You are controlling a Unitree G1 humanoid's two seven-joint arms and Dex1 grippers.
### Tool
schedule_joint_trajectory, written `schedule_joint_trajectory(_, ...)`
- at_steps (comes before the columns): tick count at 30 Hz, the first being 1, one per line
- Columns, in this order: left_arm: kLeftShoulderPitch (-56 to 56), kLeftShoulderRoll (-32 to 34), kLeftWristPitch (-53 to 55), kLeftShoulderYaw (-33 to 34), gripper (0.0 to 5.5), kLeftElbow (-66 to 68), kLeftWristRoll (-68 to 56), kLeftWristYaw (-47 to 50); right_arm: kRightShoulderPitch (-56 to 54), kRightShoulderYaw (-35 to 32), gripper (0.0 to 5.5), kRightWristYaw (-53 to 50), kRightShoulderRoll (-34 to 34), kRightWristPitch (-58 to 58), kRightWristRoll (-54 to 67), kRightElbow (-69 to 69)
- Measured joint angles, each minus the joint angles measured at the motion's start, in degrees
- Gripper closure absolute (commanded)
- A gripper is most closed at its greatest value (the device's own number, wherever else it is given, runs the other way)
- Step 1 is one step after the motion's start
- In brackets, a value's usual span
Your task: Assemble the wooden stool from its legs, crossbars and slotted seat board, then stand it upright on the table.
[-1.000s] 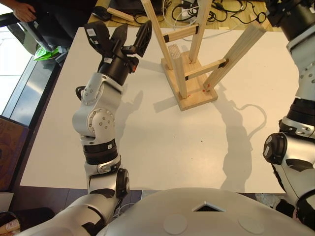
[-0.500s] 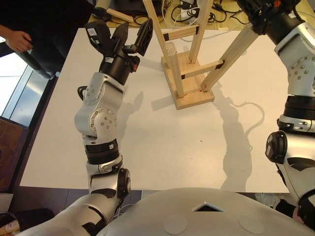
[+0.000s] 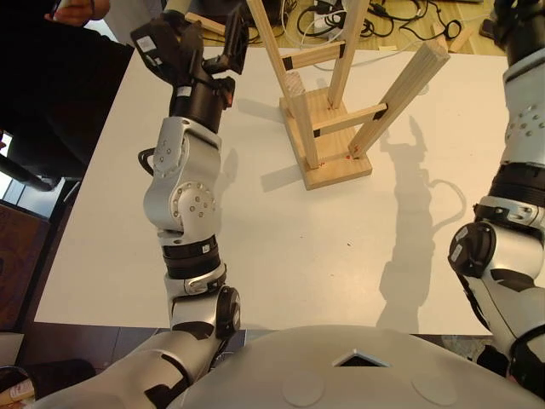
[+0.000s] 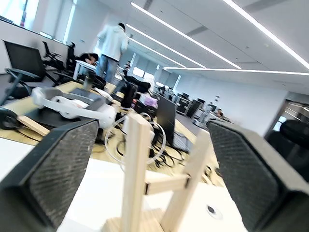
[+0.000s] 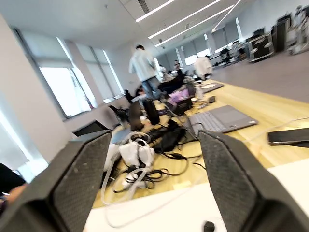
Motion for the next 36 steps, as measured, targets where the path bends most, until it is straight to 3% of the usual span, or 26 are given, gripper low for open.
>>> schedule_joint_trajectory(8,-0.2,-3.3,-2.1,-0.8,1.34,0.3,2.0,2.7,10.4,11.7,2.15,6.0,-5.3,5.2,-11.2,1.3)
schedule_joint_trajectory(13,0.1,-3.8,-2.1,-1.9,1.34,0.1,2.3,2.5,10.1,13.6,2.15,8.8,-5.3,8.1,-11.4,-2.0)
schedule_joint_trajectory(19,0.4,-4.3,-2.0,-2.4,1.34,-0.2,2.4,2.4,9.8,21.3,2.15,14.1,-5.0,9.7,-13.1,-13.2)
schedule_joint_trajectory(31,0.6,-5.3,-1.5,-4.1,1.34,-1.0,2.4,2.2,10.2,19.1,2.15,12.8,-5.5,8.3,-15.6,-11.6)
schedule_joint_trajectory(36,0.6,-5.9,-0.9,-4.9,1.34,-2.0,2.4,2.2,9.5,23.8,2.15,13.8,-5.0,6.0,-19.3,-12.8)
